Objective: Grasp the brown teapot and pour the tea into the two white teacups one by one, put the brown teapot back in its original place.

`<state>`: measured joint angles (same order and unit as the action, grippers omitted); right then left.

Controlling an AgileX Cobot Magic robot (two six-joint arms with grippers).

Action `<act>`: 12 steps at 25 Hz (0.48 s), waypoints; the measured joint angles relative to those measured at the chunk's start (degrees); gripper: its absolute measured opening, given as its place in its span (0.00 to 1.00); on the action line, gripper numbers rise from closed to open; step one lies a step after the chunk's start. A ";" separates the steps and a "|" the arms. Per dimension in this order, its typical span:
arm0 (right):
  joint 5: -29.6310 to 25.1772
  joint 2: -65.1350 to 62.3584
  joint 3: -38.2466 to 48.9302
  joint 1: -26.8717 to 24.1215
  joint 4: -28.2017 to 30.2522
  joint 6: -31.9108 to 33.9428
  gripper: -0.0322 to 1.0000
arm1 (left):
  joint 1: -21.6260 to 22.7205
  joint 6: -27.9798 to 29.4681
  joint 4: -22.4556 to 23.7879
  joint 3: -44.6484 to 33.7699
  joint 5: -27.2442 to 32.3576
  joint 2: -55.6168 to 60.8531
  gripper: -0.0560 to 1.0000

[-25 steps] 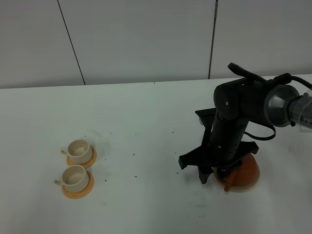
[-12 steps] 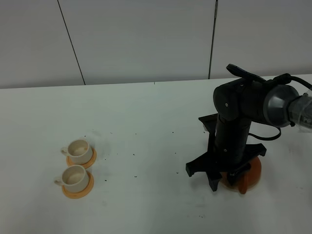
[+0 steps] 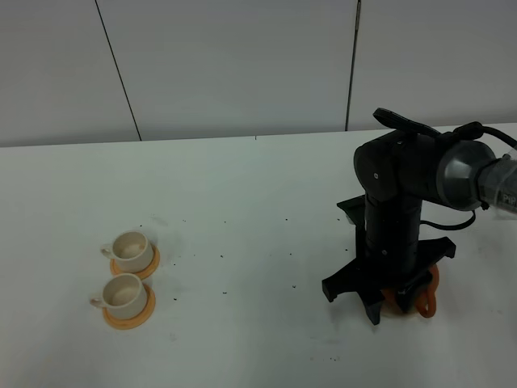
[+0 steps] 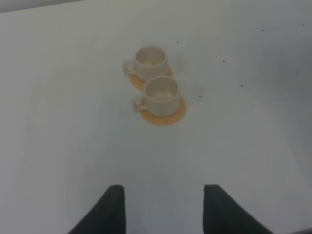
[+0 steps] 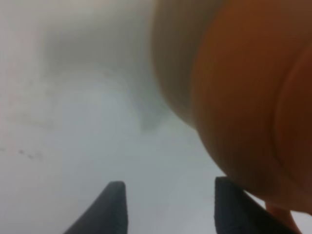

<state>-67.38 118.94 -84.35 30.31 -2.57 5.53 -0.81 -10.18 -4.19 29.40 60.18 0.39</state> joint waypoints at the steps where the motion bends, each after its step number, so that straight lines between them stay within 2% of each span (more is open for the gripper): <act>1: -0.24 0.00 0.00 0.00 0.12 0.00 0.42 | 0.00 0.00 0.00 0.00 0.00 0.00 0.46; 12: -1.92 0.00 -1.91 -0.05 -2.05 -0.85 0.42 | 0.00 0.00 0.00 0.00 0.00 0.00 0.46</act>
<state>-69.30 118.94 -86.26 30.26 -4.62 4.68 -0.81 -10.18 -4.19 29.40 60.18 0.39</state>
